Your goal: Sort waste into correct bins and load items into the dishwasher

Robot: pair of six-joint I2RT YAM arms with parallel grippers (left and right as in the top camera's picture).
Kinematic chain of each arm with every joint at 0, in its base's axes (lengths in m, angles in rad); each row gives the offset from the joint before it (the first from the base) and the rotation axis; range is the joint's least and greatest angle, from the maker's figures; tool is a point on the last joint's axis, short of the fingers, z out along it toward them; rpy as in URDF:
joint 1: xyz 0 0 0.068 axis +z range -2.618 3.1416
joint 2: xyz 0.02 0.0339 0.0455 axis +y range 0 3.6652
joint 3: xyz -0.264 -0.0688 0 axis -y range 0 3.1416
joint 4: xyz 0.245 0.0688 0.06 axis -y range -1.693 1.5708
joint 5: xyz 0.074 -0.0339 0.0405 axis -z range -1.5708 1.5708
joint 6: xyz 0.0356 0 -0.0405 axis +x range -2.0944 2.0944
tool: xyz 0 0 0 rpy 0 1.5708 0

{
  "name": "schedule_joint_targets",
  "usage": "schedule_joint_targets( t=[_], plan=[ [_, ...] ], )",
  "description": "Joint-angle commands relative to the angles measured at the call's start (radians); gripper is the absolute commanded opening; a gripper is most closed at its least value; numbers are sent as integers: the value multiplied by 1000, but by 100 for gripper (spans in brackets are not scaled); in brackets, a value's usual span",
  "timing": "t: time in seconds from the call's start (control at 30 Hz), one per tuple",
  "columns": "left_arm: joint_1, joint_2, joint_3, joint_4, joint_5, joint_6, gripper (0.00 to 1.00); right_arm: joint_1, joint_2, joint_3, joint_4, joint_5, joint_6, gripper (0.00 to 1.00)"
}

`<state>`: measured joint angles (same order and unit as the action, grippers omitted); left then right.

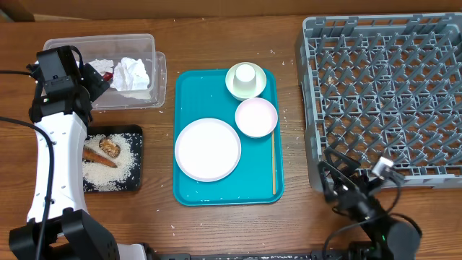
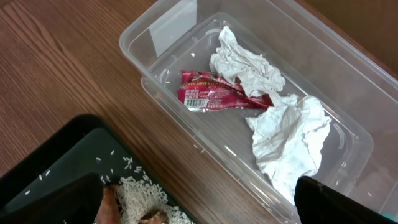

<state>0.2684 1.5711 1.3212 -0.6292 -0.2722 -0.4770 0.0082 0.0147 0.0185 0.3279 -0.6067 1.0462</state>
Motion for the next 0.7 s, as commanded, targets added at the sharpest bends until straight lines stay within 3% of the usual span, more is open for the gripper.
schedule_joint_targets(
  t=[0.0, 0.17, 0.27, 0.5, 0.67],
  plan=[
    [0, 9, 6, 1, 8, -21, 100, 3, -11, -8, 174, -20, 152, 100],
    [0, 9, 6, 1, 8, -21, 100, 3, -9, 92, 241, 60, 201, 100],
    [0, 9, 6, 1, 8, -21, 100, 2, 26, 205, 177, 51, 74, 100],
    [0, 9, 6, 1, 8, -21, 100, 2, 278, 632, -461, 53, -482, 100],
    [0, 9, 6, 1, 8, -21, 100, 12, 623, 970, -892, 39, -697, 100]
  ],
)
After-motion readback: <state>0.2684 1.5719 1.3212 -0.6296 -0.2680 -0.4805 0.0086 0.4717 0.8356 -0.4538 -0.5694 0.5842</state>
